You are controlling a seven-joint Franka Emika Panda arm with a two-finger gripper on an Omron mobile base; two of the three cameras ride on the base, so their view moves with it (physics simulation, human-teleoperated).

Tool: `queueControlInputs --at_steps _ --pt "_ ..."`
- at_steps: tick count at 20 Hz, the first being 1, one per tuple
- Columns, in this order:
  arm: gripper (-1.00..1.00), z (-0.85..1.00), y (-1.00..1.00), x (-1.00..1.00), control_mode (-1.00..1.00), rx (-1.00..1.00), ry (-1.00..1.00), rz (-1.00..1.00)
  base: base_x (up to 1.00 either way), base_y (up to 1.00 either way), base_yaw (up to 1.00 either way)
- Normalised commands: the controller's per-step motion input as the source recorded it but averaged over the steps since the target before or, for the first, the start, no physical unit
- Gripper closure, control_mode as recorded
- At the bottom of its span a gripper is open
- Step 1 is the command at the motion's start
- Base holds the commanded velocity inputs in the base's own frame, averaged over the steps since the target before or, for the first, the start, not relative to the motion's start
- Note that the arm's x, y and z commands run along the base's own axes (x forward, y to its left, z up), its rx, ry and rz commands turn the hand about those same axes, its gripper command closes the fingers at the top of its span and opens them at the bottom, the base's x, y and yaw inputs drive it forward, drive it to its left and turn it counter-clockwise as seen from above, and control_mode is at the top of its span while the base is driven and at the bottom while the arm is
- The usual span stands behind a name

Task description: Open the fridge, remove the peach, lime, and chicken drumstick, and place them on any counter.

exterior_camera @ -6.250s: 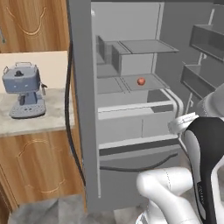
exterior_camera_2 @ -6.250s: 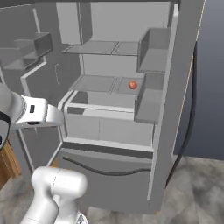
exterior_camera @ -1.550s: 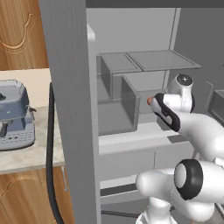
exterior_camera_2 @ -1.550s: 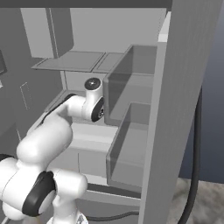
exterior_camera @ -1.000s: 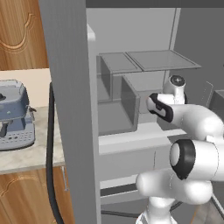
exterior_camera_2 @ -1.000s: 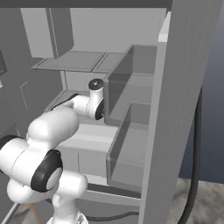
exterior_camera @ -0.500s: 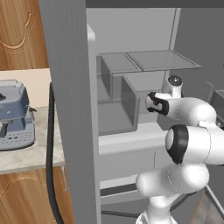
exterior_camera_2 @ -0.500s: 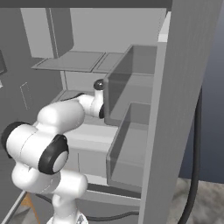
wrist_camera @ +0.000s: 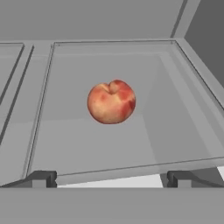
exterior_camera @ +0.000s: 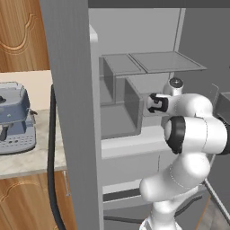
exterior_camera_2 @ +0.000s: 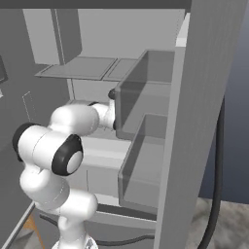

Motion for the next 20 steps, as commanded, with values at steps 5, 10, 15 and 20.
queueControlInputs --at_steps 5,10,15,20 --pt "-1.0 -0.15 -0.01 0.31 -1.0 0.0 0.0 0.0 0.0 0.0 0.0" --pt "-1.0 -0.17 -0.01 0.33 -1.0 0.0 0.0 0.0 0.0 0.0 0.0" --pt "-1.0 -0.17 -0.11 0.3 -1.0 0.0 0.0 0.0 0.0 0.0 0.0" --pt "-1.0 -0.16 -0.11 0.35 -1.0 0.0 0.01 0.0 0.0 0.0 0.0"
